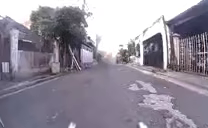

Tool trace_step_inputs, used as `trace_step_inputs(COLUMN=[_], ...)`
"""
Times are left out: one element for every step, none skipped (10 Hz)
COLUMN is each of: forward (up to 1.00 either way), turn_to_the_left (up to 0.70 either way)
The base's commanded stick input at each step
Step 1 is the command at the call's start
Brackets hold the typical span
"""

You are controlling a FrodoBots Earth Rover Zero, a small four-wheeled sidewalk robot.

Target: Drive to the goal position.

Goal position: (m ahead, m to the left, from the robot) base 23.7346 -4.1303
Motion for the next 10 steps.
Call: trace_step_inputs(forward=[0.70, 0.70, 0.70, 0.70, 0.70, 0.70, 0.70, 0.70, 0.70, 0.70], turn_to_the_left=[0.00, 0.00, 0.00, 0.00, 0.00, 0.00, 0.00, 0.00, 0.00, 0.00])
